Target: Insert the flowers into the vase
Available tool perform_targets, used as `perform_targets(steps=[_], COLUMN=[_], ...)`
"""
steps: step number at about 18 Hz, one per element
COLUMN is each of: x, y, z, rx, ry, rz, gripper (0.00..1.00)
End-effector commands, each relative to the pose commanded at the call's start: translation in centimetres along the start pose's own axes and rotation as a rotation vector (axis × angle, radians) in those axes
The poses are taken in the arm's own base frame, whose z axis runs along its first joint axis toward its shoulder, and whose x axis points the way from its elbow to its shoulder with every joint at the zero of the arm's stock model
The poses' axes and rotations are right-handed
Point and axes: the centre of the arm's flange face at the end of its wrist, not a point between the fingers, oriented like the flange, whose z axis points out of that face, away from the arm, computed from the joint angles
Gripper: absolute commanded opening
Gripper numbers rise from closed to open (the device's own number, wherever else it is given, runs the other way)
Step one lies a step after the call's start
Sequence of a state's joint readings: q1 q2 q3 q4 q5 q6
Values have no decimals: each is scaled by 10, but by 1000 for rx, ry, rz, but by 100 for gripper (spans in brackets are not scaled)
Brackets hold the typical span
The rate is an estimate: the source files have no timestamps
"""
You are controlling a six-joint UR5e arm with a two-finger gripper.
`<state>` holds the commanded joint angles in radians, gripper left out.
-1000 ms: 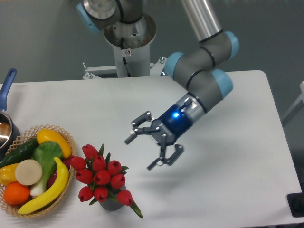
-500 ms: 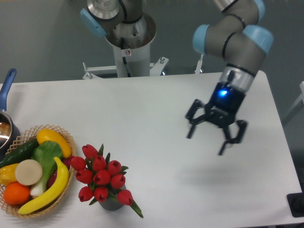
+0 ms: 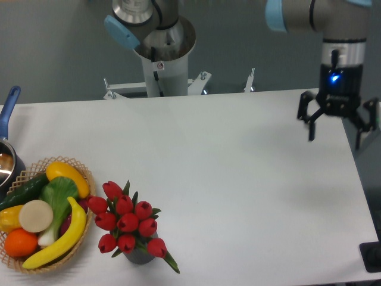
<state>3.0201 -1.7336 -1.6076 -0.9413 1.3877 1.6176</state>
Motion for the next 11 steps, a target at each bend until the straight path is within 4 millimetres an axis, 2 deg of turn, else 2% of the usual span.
perform_targets(steps=[3,6,9,11], x=[-1,5,25,35], y=[70,123,176,199], z=[-31,-68,-103,-122], rx=[-60,-72,-73,-75], ry=[68,139,224,247], rz=[33,19,15,-4], gripper=[100,100,100,100])
